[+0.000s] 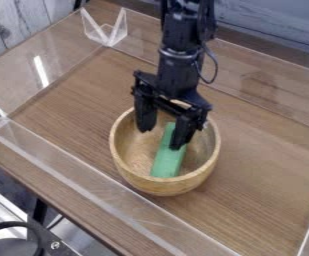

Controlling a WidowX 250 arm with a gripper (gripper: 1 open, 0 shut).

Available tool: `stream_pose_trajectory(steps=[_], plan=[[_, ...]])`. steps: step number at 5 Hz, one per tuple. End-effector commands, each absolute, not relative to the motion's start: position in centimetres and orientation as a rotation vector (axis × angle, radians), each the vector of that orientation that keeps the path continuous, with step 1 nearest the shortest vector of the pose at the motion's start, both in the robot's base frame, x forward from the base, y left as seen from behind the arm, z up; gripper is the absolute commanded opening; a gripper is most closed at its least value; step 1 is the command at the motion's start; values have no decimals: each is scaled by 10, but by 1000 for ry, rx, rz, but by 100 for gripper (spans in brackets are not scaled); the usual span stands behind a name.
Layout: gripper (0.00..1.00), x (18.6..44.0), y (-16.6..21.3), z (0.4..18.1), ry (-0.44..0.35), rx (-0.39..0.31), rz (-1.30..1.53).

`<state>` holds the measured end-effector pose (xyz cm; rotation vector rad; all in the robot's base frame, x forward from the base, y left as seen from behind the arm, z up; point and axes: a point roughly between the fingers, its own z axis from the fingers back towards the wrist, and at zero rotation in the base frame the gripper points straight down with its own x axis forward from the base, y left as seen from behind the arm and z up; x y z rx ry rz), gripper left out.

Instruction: Remove the green block from inside the brown bowl and put it on the table

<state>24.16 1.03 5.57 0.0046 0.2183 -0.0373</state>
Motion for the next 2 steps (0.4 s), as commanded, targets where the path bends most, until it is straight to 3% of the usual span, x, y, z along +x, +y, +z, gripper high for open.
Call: stream_pose_trajectory(steps=[1,2], plan=[[100,248,12,61,182,3,-29],[0,249,12,59,178,-2,-27]])
